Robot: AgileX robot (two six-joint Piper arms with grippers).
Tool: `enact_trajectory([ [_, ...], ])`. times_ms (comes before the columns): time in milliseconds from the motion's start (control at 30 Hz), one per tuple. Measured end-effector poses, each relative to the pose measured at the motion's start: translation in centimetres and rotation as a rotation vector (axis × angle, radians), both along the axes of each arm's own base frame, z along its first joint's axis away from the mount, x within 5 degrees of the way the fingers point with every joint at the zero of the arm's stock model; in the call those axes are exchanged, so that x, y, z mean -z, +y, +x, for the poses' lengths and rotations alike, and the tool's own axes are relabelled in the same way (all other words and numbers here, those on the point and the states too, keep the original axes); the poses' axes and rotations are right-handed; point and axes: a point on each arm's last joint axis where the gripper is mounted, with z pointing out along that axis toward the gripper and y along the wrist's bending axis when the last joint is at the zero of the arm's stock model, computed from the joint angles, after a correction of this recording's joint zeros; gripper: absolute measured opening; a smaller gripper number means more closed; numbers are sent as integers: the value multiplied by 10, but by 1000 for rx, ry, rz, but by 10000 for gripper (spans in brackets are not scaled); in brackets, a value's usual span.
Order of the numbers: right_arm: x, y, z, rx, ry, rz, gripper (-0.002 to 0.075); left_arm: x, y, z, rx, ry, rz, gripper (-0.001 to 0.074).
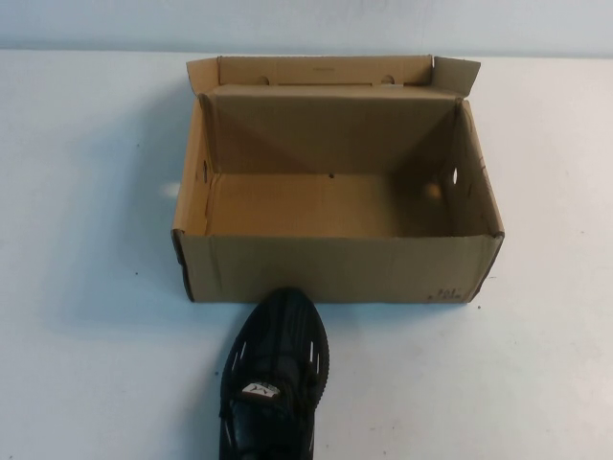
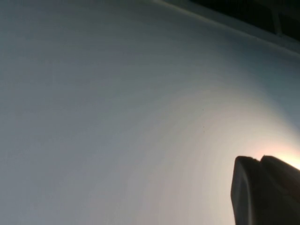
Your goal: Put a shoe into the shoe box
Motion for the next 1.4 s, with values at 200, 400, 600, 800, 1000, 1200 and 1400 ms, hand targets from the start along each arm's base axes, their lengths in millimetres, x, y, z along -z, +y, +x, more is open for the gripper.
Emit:
enact_trajectory([
  [200, -63, 7, -13, -155, 90, -14, -16, -52, 6, -20, -20, 29, -7, -2],
  [400, -91, 23, 32, -266, 538, -100, -16, -91, 7, -8, -51, 290, 26, -2],
  [600, -65, 34, 97, -305, 1038, -188, -16, -80, 5, 19, -84, 629, 82, -2],
  [800, -35, 40, 128, -350, 1383, -243, -16, -62, 5, 25, -97, 839, 111, -2],
  [1000, -12, 52, 152, -454, 1561, -331, -16, -54, 1, 33, -76, 982, 168, -2],
  [1200, -4, 75, 173, -549, 1658, -620, -16, -58, -19, 56, 56, 1240, 348, -2],
  [1400, -4, 89, 180, -598, 1654, -723, -16, -60, -38, 86, 218, 1479, 482, -2],
])
